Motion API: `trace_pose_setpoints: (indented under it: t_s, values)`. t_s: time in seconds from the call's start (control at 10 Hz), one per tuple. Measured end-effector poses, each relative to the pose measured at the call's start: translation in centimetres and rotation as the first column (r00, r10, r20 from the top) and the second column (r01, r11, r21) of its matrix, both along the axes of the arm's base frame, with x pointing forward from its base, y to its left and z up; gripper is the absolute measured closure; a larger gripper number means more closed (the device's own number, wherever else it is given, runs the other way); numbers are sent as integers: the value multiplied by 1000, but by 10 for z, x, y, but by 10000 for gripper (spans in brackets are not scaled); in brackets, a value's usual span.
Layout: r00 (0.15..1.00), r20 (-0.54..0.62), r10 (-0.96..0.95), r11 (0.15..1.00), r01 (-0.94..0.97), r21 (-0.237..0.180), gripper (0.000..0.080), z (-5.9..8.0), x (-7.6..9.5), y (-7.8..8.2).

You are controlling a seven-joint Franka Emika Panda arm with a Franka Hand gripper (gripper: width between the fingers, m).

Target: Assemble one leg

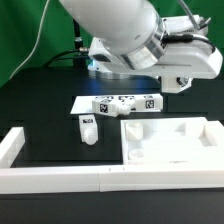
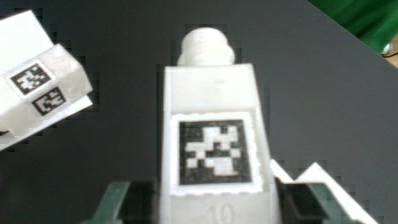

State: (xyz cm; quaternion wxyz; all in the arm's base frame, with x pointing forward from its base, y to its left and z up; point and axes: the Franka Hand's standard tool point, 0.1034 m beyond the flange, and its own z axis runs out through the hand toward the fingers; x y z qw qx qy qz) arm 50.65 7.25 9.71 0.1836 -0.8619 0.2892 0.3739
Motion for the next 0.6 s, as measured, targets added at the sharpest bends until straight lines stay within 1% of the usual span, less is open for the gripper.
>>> trace_pose_setpoints:
  t_s: [0.2, 0.3, 0.4, 0.5, 0.6]
  values:
    - [1000, 2, -3, 1000, 3, -2, 514, -1, 1, -1]
    - [1000, 28, 1, 1000, -1, -2, 514, 2, 7, -3]
    - [997, 72, 7, 1000, -8, 13, 514, 13, 23, -13]
    - [987, 159, 15, 1000, -15, -1, 514, 26, 48, -19]
    - [963, 262, 61, 997, -48, -56, 514, 42, 71, -14]
